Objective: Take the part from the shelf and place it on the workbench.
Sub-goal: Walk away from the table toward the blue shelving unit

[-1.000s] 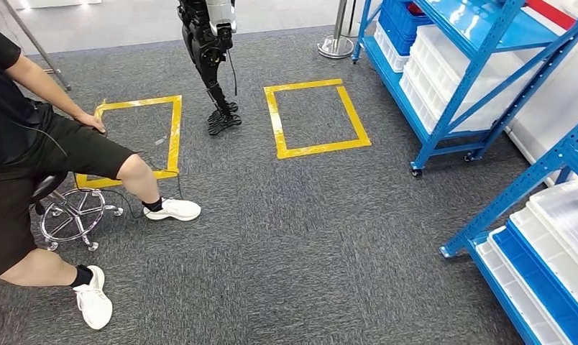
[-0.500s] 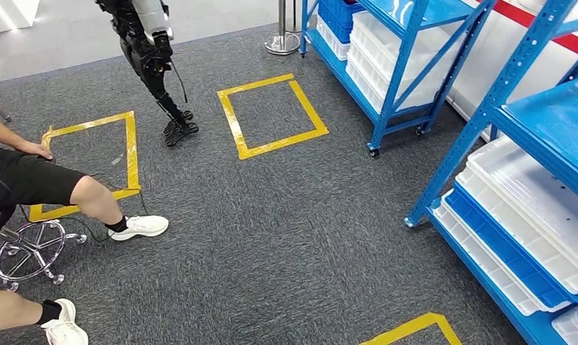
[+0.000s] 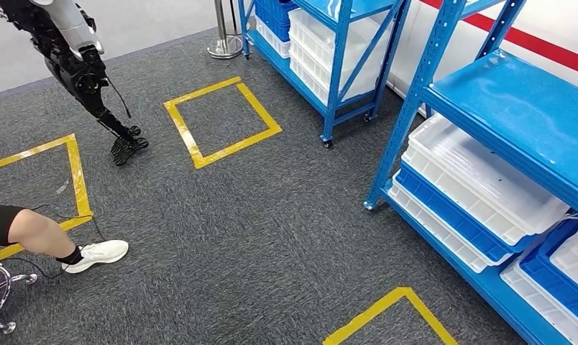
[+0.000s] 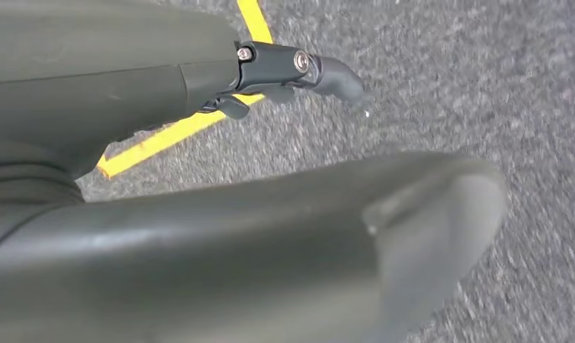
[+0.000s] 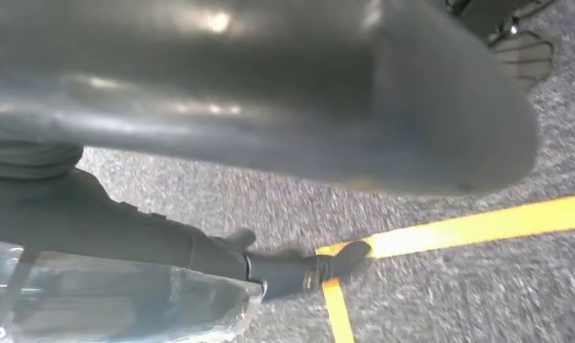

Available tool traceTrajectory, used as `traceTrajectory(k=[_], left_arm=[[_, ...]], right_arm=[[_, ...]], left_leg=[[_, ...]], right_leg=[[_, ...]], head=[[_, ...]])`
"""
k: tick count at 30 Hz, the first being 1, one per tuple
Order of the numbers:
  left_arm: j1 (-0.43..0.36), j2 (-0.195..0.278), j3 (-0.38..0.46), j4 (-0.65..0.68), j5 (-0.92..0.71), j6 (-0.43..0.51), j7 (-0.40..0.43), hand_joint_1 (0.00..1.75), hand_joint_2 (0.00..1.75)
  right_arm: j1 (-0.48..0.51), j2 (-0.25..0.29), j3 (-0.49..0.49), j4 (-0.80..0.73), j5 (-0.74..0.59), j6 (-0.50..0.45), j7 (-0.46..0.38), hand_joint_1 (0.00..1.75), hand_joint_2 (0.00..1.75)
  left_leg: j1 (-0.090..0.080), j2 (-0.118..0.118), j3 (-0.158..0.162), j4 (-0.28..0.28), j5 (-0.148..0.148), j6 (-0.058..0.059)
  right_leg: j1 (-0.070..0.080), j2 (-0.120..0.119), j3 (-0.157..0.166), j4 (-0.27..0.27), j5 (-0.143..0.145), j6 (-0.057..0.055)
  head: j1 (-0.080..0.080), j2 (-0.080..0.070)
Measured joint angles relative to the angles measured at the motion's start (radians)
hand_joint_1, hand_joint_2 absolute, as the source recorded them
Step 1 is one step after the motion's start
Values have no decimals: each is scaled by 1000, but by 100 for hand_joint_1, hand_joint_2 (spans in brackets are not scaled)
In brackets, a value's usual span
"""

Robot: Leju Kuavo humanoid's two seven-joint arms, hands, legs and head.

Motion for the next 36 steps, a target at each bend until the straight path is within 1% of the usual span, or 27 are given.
traceTrajectory(k=[2, 4, 6, 7, 8, 9, 10, 11, 12, 13, 15, 16, 17, 19, 20, 21, 22, 23, 24, 26, 28, 29, 30, 31, 33, 35, 36], left_arm=[[-1, -1, 0, 0, 0, 0, -1, 0, 0], [0, -2, -1, 0, 0, 0, -1, 0, 0], [2, -3, -1, 0, 0, 1, -1, 0, 0], [3, -4, -1, 0, 0, 1, -1, 0, 0], [2, -4, -1, 0, 0, 2, -1, 0, 0], [2, -5, -1, 0, 0, 2, -1, 0, 0], [2, -5, -1, 0, 0, 3, 0, 0, 0], [3, -5, -1, 0, 0, 3, 0, 0, 0], [2, -4, -1, 0, 0, 4, 0, 0, 0], [1, -4, -1, 0, 0, 4, 1, 0, 0], [-3, -4, -1, -1, 1, 6, 1, 0, 0], [-5, -5, -1, -1, 1, 7, 1, 0, 0], [-6, -5, -1, -1, 2, 7, 1, 0, 0], [-4, -5, -1, -1, 2, 7, 0, 0, 0], [-2, -5, -1, -1, 2, 7, 0, 0, 0], [0, -5, -1, -1, 2, 7, 0, 0, 0], [0, -4, -1, 0, 2, 7, 0, 0, 0], [1, -4, -1, 0, 2, 8, 0, 0, 0], [1, -4, -1, 0, 2, 8, 0, 0, 0], [1, -3, -1, 0, 2, 8, 0, 0, 0], [2, -1, -1, 0, 2, 9, 0, 0, 0], [2, -1, -1, 0, 2, 9, 0, 0, 0], [1, -1, -1, 0, 2, 9, 0, 0, 0], [-1, -2, -1, 0, 2, 10, 0, 0, 0], [-2, -4, -1, 0, 2, 9, 0, 0, 0], [0, -5, -1, 0, 2, 9, 0, 0, 0], [1, -6, -1, 0, 2, 9, 0, 0, 0]], right_arm=[[0, -1, 0, 0, 0, 0, 0, 0, 0], [-4, -4, 0, 0, 0, 0, 0, 0, 0], [-5, -7, 0, 0, 1, 0, 0, 0, 0], [-4, -8, 0, 0, 1, 0, 0, 0, 0], [-3, -10, 0, 0, 1, 0, 0, 0, 0], [-2, -11, 0, 0, 2, 0, 0, 0, 0], [-2, -10, 0, 0, 2, 0, 0, 0, 0], [-3, -9, 0, 0, 2, 0, 0, 0, 0], [-5, -8, 0, 0, 3, 0, 0, 0, 0], [-7, -7, 0, 0, 3, 0, 0, 0, 0], [-6, -8, 0, 0, 4, 0, 0, 0, 0], [-5, -8, 0, 0, 4, 0, 0, 0, 0], [-4, -8, 0, 0, 5, 0, 0, 0, 0], [-5, -6, 0, 0, 5, 0, 0, 0, 0], [-5, -5, 0, 0, 5, 0, 0, 0, 0], [-5, -4, 0, 0, 5, 0, 0, 0, 0], [-5, -4, 0, 0, 5, 0, 1, 0, 0], [-4, -4, 0, 0, 5, 0, 1, 0, 0], [-3, -4, 0, 0, 5, 0, 1, 0, 0], [-3, -2, 0, 0, 5, 0, 1, 0, 0], [-4, 2, 0, 0, 5, 0, 1, 0, 0], [-4, 3, 0, 0, 5, 0, 1, 0, 0], [-3, 3, 0, 0, 5, 0, 1, 0, 0], [-2, 2, 0, 0, 5, 0, 1, 0, 0], [-3, -1, 0, 0, 5, 0, 1, 0, 0], [-6, -3, 0, 0, 5, 0, 1, 0, 0], [-6, -4, 0, 0, 5, 0, 1, 0, 0]], left_leg=[[4, 26, 9, -32, 18, 5], [6, 55, 10, -49, 29, 5], [6, 87, 3, -48, 31, 2], [8, 103, 0, -48, 32, -2], [11, 117, -2, -46, 32, -7], [14, 129, -4, -41, 30, -14], [16, 141, -8, -33, 27, -23], [17, 153, -11, -23, 21, -34], [17, 163, -12, -14, 15, -44], [15, 173, -12, -8, 8, -53], [19, 186, -4, -1, -3, -66], [24, 173, -2, 7, -13, -71], [28, 149, -8, 29, -35, -76], [32, 86, -48, 130, -109, -83], [32, 70, -78, 200, -148, -82], [31, 63, -105, 260, -173, -79], [31, 61, -120, 291, -178, -74], [29, 58, -120, 287, -162, -67], [27, 50, -100, 244, -128, -57], [21, 0, -39, 111, -55, -32], [13, -35, -6, 35, -24, -16], [9, -33, -3, 28, -23, -13], [7, -17, -2, 21, -19, -12], [8, -4, 1, 11, -12, -11], [11, 26, 6, -15, 5, -6], [10, 58, 3, -24, 12, -1], [8, 74, 0, -23, 12, -1]], right_leg=[[5, -43, -24, 30, -19, 3], [2, -97, -81, 139, -77, 2], [-11, -112, -139, 261, -126, 14], [-19, -116, -144, 280, -130, 26], [-27, -123, -123, 248, -116, 43], [-34, -137, -82, 180, -93, 60], [-40, -162, -37, 107, -71, 72], [-41, -184, -3, 47, -53, 77], [-40, -197, 15, 15, -44, 70], [-37, -201, 16, 9, -42, 58], [-39, -176, 9, 13, -41, 35], [-42, -166, 9, 13, -41, 28], [-44, -154, 10, 13, -38, 21], [-40, -132, 10, 14, -31, 8], [-36, -119, 6, 14, -28, 3], [-31, -104, 4, 15, -25, -1], [-26, -90, 2, 15, -24, -3], [-22, -74, 2, 15, -22, -4], [-19, -59, 3, 15, -22, -5], [-14, -33, 4, 16, -20, -3], [-13, -10, 0, 16, -16, 3], [-13, 0, -4, 15, -12, 9], [-13, 11, -11, 12, -8, 16], [-11, 9, -16, 14, -8, 20], [-4, -37, -50, 66, -35, 17], [-5, -96, -112, 194, -95, 9], [-8, -108, -142, 258, -120, 10]], head=[[3, 0], [7, 0], [8, 0], [8, 0], [8, 0], [8, 0], [8, 0], [10, 0], [9, 0], [9, 0], [6, 0], [5, 0], [4, 0], [0, 0], [-1, 0], [-3, 0], [-3, 0], [-3, 0], [-3, 0], [-2, 0], [-2, 0], [-3, 0], [-3, 0], [-3, 0], [2, 0], [6, 0], [7, 0]])
